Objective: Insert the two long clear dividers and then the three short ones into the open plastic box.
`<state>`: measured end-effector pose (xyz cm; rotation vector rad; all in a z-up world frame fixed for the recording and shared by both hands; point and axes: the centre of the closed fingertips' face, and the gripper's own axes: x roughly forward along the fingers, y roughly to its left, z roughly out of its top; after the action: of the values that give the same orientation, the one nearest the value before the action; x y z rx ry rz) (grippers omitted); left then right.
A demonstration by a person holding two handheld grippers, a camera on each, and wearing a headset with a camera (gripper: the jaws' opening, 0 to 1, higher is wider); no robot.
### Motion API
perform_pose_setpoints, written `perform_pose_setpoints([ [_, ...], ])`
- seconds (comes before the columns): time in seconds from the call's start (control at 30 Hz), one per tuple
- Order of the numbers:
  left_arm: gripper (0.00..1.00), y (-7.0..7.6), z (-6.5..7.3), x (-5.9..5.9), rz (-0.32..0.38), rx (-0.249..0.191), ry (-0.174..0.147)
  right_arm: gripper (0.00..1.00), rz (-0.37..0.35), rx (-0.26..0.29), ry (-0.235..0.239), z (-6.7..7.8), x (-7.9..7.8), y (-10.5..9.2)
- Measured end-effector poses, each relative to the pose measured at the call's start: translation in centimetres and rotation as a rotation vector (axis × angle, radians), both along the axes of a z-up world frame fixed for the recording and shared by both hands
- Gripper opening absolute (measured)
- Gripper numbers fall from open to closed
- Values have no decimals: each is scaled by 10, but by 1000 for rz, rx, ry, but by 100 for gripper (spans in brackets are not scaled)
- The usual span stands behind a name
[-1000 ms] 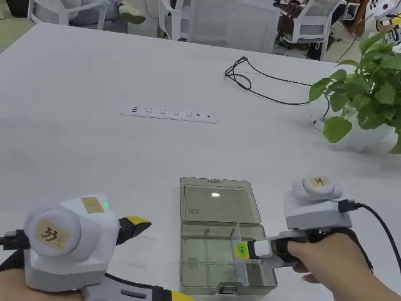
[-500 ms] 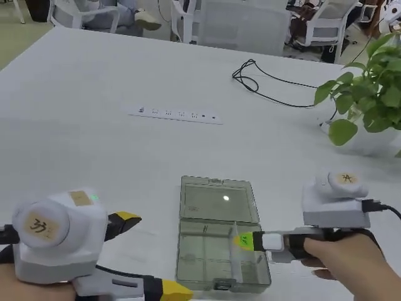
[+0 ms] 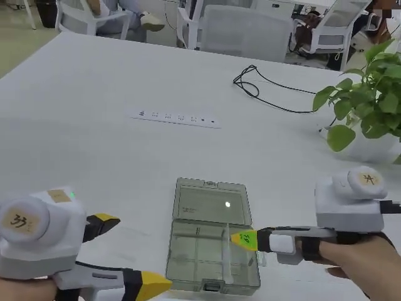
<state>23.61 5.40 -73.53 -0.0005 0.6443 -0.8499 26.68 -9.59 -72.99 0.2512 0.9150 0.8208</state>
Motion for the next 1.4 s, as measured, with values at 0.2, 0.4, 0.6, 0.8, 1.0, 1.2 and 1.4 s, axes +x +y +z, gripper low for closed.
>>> perform_pose_setpoints([
  [0.2,87,8,-12,5,46,36,45,49,58,-7,-64,4,-1,-9],
  [0.4,82,17,-23,10,87,73,88,54,130,-26,-118,3,-7,-16],
  [0.6,79,24,-35,12,129,101,141,58,210,-31,-195,2,-10,-20],
  [0.8,76,24,-46,12,136,140,173,62,292,-45,-263,-1,-17,-25],
  [1.0,72,27,-63,11,151,205,222,67,372,-66,-361,-5,-23,-32],
  [1.2,67,34,-77,11,178,284,252,70,428,-81,-415,-10,-31,-44],
  [1.4,63,39,-87,12,204,329,282,71,451,-102,-423,-19,-36,-55],
])
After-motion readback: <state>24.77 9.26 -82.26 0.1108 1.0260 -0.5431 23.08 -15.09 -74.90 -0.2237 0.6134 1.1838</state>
